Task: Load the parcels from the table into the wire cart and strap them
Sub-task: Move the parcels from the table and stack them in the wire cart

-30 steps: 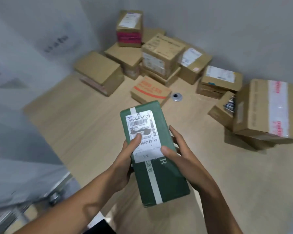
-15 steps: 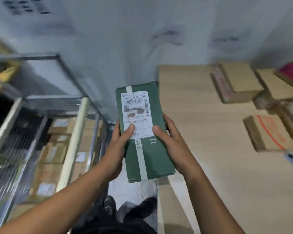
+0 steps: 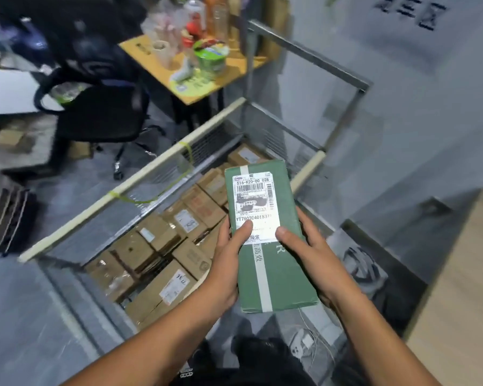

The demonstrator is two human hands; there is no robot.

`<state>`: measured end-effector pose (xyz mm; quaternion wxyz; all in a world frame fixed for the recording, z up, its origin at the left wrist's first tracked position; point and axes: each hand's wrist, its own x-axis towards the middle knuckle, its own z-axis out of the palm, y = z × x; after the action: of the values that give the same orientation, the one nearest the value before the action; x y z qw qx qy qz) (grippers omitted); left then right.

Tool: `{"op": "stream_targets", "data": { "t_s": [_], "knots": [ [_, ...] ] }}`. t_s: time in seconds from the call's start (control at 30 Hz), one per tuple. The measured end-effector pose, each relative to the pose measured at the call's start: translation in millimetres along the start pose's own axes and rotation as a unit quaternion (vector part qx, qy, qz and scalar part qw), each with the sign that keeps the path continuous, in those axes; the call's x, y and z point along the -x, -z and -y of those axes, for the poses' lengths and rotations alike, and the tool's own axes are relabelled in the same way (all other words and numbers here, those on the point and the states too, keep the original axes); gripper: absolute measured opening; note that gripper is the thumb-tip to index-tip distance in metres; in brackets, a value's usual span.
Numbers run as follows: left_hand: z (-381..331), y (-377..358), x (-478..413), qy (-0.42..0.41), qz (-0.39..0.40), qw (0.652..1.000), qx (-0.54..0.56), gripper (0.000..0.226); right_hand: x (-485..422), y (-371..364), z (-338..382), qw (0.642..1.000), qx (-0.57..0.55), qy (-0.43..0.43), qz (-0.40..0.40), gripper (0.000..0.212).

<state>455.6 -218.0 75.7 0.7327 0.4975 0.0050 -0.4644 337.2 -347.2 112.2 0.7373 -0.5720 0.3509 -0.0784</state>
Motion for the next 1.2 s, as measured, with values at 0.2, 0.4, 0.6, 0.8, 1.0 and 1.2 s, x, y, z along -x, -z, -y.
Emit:
{"op": "stream_targets", "data": {
  "t_s": [0.2,0.4,0.6,0.8,1.0,1.2],
  "knots": [
    [-52.8,100.9,5.8,-0.034,-0.092,0.995,0.034,0.061,-65.4,-109.4,6.3,0.994,0.055,-0.047,0.081,0.066],
    [-55.3,183.6,-18.7,-0.036,-0.257,0.964,-0.055,0.024,-158.0,-153.0,-10.9,0.971,0.156,-0.118,0.140,0.071],
    [-21.6,265.7,-95.4,0.023,-0.341,0.886,-0.315,0.081,-296.9,-148.6,-72.6,0.945,0.242,-0.163,0.147,0.084],
    [51.9,360.4,-231.9,0.124,-0.352,0.741,-0.559,0.091,-454.5,-153.6,-196.0,0.925,0.281,-0.176,0.185,0.085],
    [128.1,446.2,-355.0,0.108,-0.345,0.695,-0.622,0.092,-564.8,-175.4,-328.2,0.931,0.212,-0.159,0.252,0.076],
    [168.2,473.2,-384.7,0.160,-0.354,0.684,-0.618,0.096,-592.7,-195.2,-403.7,0.937,0.206,-0.103,0.264,0.029]
  ]
}}
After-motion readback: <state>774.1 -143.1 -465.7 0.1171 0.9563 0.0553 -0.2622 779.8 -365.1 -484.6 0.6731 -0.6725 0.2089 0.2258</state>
